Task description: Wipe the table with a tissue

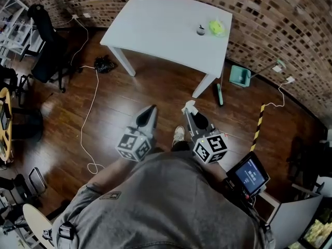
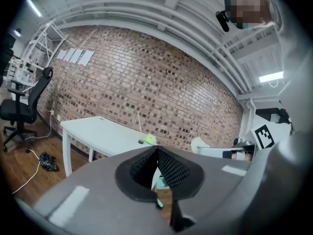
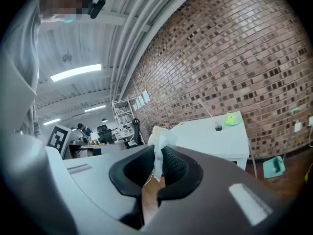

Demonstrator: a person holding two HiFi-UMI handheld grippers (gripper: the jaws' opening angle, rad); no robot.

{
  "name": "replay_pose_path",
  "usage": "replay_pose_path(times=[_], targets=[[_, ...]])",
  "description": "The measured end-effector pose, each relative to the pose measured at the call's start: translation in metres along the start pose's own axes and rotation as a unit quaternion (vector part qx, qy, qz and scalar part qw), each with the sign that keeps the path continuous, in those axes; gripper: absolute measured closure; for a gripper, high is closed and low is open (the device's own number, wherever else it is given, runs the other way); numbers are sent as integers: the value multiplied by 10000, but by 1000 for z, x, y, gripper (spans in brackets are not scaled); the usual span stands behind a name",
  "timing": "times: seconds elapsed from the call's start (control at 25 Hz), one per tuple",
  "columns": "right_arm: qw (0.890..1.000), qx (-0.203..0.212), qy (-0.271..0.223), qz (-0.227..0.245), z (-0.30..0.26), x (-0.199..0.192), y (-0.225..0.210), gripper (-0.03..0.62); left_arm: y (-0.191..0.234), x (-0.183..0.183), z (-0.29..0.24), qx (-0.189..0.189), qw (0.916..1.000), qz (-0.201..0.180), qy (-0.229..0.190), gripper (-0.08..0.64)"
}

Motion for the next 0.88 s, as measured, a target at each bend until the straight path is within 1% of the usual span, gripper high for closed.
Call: replay_pose_path(times=[0.2,0.44,0.68,0.8,0.88], targets=[[9998,115,74,139,-18,32,-40,555,-2,13,-42,229,9997,-17,-9,558],[9997,188,140,-38,-48,43,-70,554,17,15,-74,456,9989,-28,116,558],[9996,161,248,29,-91,50,-86,554,51,19,-108,431,9990,44,53,558],[9997,27,230,25,-120,54,-92,554,80,24,-127,373,9993,99,21,558],[9997,-95,207,45,-143,61,-94,554,100,31,-141,271,9996,119,-6,558]])
Point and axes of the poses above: the fingertips, and each gripper's own axes: z backward along the fingers, y to its left, x out of its top, the point moved 3 cm from there along z, backward along the fingers, and after that the axes turned 9 degrees about -z, right-handed, at the moved point
